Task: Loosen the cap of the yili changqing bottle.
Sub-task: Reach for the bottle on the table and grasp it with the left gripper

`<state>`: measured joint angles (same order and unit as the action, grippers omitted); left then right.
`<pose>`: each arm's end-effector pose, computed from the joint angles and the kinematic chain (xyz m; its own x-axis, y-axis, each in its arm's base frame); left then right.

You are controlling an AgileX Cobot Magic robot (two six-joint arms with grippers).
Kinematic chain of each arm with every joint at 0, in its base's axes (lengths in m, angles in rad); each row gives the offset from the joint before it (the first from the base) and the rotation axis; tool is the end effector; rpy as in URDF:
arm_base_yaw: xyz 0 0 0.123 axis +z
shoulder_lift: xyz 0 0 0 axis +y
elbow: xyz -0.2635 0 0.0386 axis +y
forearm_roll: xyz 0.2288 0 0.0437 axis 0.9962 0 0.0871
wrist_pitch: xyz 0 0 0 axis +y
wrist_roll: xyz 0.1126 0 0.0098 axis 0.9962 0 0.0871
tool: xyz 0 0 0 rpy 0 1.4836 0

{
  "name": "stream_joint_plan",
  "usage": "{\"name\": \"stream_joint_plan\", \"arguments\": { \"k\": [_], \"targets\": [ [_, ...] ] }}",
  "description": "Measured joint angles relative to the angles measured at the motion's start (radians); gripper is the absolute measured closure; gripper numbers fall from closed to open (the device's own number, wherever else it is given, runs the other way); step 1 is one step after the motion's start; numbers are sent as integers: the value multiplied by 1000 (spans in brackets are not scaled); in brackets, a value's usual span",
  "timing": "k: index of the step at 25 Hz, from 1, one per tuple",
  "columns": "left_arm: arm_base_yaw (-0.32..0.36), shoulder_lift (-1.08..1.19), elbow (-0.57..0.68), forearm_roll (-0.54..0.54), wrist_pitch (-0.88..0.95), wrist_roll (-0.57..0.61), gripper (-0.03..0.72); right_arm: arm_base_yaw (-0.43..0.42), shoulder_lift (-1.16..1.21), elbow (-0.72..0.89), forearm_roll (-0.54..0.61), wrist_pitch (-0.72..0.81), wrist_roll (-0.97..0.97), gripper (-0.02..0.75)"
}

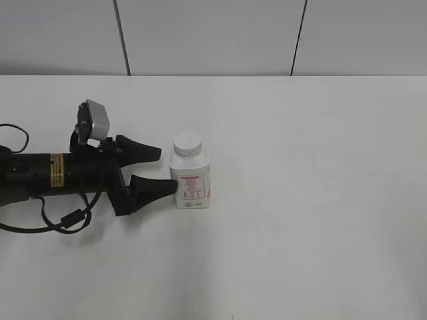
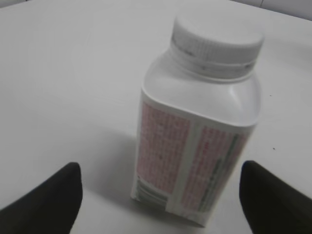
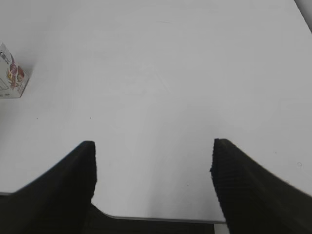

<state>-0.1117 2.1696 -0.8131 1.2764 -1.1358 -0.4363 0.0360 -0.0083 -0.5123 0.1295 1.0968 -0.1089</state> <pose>0.3014 -0.1325 0.0679 -0.2193 0.2690 -0.9378 0.9354 0.3312 -0.1237 0.0117 0.0134 0.2587 -0.4590 -0.0657 -0.8860 -0.1602 0.9870 0.0098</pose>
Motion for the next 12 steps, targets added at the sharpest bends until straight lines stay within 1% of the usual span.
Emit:
{"name": "stream_joint_plan", "arguments": {
  "k": [4,8,12],
  "targets": [
    [-23,30,-51,-2,-11,2,87,0,0,0,0,0,0,156],
    [-64,54,-71,-9,-16,2,87,0,0,0,1,0,0,156],
    [-103,59,-73,-60,-10,2,91,0,0,0,1,0,0,156]
  ]
}}
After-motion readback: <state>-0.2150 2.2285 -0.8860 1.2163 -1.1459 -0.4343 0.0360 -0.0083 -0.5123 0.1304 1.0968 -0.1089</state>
